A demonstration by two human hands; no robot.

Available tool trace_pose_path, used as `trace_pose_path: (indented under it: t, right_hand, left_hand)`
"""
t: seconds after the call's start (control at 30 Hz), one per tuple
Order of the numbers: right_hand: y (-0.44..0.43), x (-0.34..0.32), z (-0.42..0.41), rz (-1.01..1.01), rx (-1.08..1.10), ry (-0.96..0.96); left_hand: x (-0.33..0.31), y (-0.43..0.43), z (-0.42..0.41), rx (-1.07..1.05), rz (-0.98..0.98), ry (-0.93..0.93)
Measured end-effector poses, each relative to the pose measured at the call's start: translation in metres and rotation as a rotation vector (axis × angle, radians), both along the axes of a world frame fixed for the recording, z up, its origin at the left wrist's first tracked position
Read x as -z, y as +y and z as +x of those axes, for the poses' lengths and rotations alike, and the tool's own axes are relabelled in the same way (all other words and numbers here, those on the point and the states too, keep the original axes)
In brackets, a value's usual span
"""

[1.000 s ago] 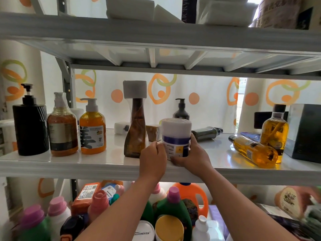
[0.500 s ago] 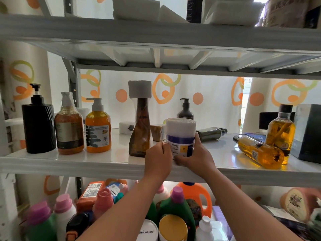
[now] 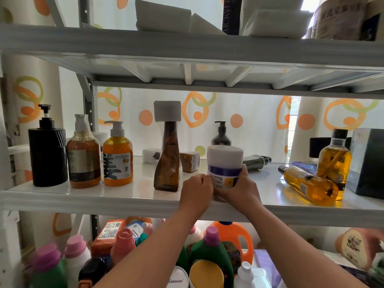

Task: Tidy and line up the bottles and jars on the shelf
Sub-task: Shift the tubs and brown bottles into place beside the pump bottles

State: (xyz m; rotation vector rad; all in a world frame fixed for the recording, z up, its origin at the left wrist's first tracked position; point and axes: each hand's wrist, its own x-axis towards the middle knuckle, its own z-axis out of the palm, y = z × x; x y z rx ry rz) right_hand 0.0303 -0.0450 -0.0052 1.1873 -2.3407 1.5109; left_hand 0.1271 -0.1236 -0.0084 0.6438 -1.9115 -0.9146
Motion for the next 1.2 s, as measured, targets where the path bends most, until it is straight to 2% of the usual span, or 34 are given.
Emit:
trace_pose_path:
  t: [0.23, 0.5, 0.6, 0.73, 1.2]
  right_hand:
    - [0.022, -0.005, -0.020, 0.104, 0.118, -0.036]
    - [0.041, -0.005, -0.035, 0.058, 0.154, -0.099]
    - [0.046, -0.005, -0.041, 0.043, 0.181, -0.103]
    - [0.050, -0.004, -0.045, 0.033, 0.208, -0.116]
    - [0.057, -0.006, -0.036, 0.045, 0.211, -0.102]
  left_hand:
    - [-0.001, 0.021, -0.024, 0.045, -0.078, -0.086]
    - [-0.007, 0.042, -0.041, 0.151, -0.036, -0.125]
    - [-0.007, 0.048, -0.047, 0.161, -0.097, -0.169]
    - [-0.008, 0.057, -0.049, 0.212, -0.017, -0.109]
    - [-0.009, 0.062, -0.049, 0.272, 0.011, -0.121]
